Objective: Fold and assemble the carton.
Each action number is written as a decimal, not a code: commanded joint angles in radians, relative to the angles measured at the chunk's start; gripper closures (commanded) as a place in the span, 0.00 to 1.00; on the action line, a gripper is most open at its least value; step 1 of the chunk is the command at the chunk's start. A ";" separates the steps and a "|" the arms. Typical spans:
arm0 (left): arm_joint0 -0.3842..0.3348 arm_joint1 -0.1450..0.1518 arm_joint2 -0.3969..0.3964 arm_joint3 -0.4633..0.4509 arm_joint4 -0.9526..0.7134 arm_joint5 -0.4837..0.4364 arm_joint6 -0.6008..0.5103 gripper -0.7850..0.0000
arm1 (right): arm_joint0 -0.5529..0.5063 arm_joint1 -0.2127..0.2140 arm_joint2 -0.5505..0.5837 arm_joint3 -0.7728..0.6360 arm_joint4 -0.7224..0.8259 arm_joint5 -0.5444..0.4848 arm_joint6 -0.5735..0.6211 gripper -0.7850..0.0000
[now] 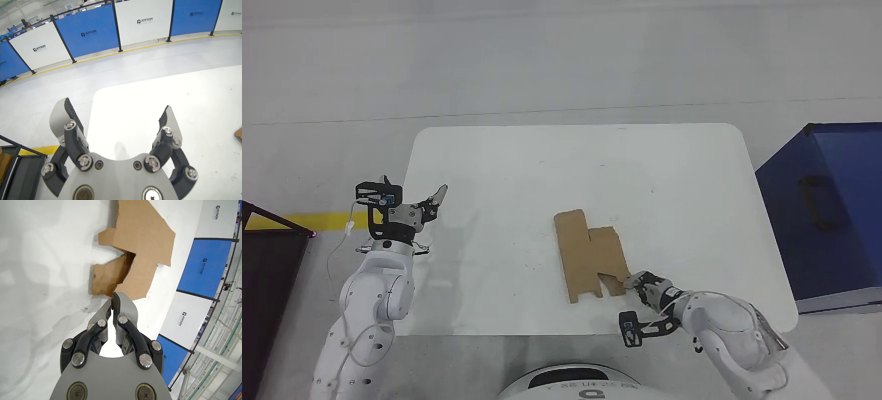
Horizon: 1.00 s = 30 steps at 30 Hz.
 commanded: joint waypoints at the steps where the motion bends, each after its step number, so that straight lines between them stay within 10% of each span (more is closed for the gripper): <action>1: 0.000 0.000 0.000 0.000 0.000 0.000 0.000 0.00 | -0.007 0.001 -0.004 -0.014 -0.011 0.045 0.004 1.00; 12: 0.000 0.000 0.000 0.000 0.000 0.000 0.000 0.00 | -0.098 0.003 0.015 -0.099 -0.033 0.349 0.052 1.00; 23: 0.002 0.001 0.005 -0.002 0.020 -0.011 0.012 0.00 | -0.098 0.003 0.015 -0.099 -0.033 0.349 0.052 1.00; 30: -0.029 0.021 0.138 0.025 0.378 -0.323 0.212 0.00 | -0.074 0.000 0.098 -0.091 0.210 0.569 -0.111 1.00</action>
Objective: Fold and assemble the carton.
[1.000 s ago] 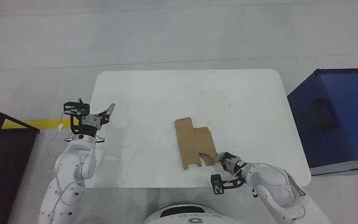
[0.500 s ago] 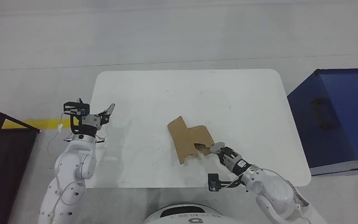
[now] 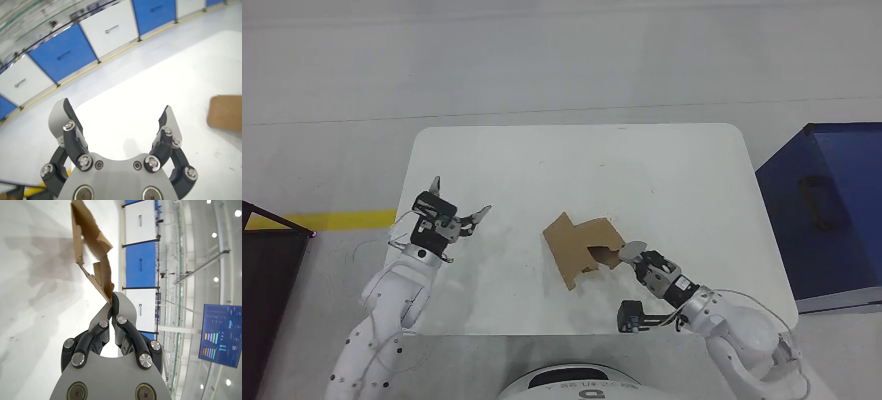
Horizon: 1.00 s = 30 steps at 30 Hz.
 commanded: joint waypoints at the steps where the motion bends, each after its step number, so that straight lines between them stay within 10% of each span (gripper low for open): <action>1: -0.023 0.007 0.018 0.021 0.100 -0.086 0.066 0.00 | -0.001 0.000 0.031 -0.021 0.046 0.053 -0.022 1.00; 12: -0.051 0.025 0.128 0.062 0.420 -0.046 0.405 0.00 | 0.029 -0.002 0.079 -0.074 0.155 0.063 -0.059 1.00; 22: -0.100 0.010 0.269 0.060 0.454 0.030 0.452 0.00 | 0.122 -0.010 -0.017 -0.047 0.133 -0.011 -0.028 1.00; 27: -0.127 0.001 0.308 0.065 0.428 0.071 0.449 1.00 | 0.140 -0.013 -0.048 -0.032 0.115 -0.035 -0.002 1.00; 30: -0.135 0.000 0.317 0.070 0.424 0.077 0.449 1.00 | 0.137 -0.013 -0.052 -0.029 0.106 -0.041 0.008 1.00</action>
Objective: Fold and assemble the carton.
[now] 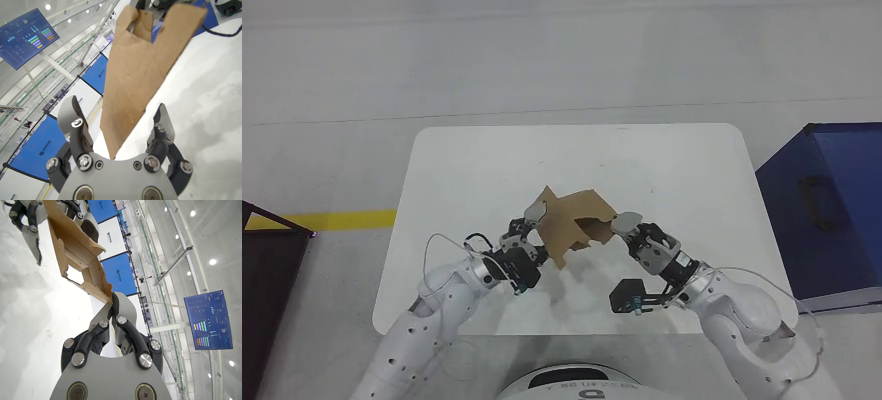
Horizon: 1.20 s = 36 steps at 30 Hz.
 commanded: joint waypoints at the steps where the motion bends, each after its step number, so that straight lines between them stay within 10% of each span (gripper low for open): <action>1: -0.002 0.001 0.002 0.003 0.003 0.000 0.003 1.00 | -0.006 0.001 0.001 0.000 -0.010 -0.009 0.004 1.00; 2: -0.002 0.002 0.001 0.005 0.007 -0.001 0.005 1.00 | -0.010 0.002 0.003 -0.003 -0.017 -0.015 0.004 1.00; 3: -0.001 0.003 0.000 0.006 0.009 -0.003 0.009 1.00 | -0.015 0.002 0.005 -0.006 -0.018 -0.016 0.003 0.68; 4: 0.000 0.004 -0.003 0.007 0.009 -0.005 0.011 1.00 | -0.022 0.003 0.007 -0.008 -0.025 -0.026 -0.004 0.06; 5: 0.001 0.005 -0.006 0.008 0.008 -0.008 0.012 1.00 | -0.027 0.006 0.011 -0.010 -0.038 -0.048 -0.011 0.00; 11: 0.002 0.008 -0.029 0.009 -0.058 -0.033 -0.010 1.00 | -0.091 0.009 0.077 -0.032 0.042 0.002 -0.046 0.00; 19: -0.036 -0.010 -0.067 0.004 -0.479 -0.166 -0.264 1.00 | -0.308 -0.002 0.277 0.041 0.599 0.244 -0.389 0.00; 36: -0.056 -0.010 -0.069 -0.066 -0.535 -0.210 -0.232 1.00 | -0.308 -0.002 0.277 0.041 0.599 0.244 -0.389 0.00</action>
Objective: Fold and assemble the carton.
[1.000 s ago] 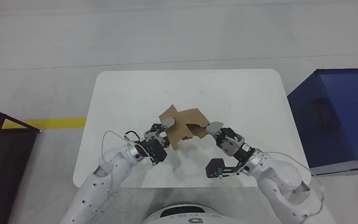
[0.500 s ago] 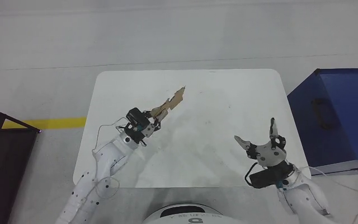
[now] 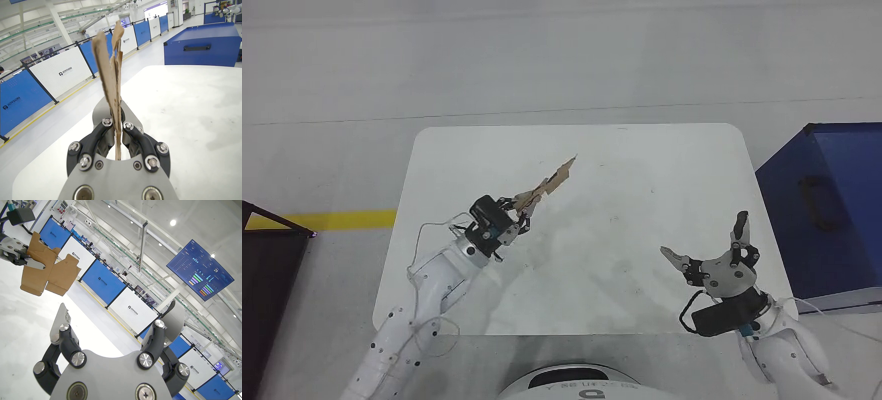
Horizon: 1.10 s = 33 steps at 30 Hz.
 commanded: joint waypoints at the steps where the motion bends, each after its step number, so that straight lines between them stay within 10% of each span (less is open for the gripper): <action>1: -0.014 -0.003 -0.002 -0.044 -0.102 -0.048 0.051 1.00 | 0.000 0.000 0.000 0.000 0.000 0.000 0.000 0.00; 10: -0.092 -0.019 -0.010 -0.035 -0.716 -0.358 0.236 1.00 | 0.000 0.000 0.000 0.000 0.000 0.000 0.000 0.00; 18: -0.132 -0.030 0.030 0.023 -0.911 -0.488 0.193 1.00 | 0.000 0.000 0.000 0.000 0.000 0.000 0.000 0.00; 28: -0.132 -0.030 0.030 0.027 -0.911 -0.495 0.189 1.00 | 0.000 0.000 0.000 0.000 0.000 0.000 0.000 0.00; 33: -0.140 -0.014 -0.006 -0.084 -0.243 -0.346 0.115 1.00 | 0.000 0.000 0.000 0.000 0.000 0.000 0.000 0.00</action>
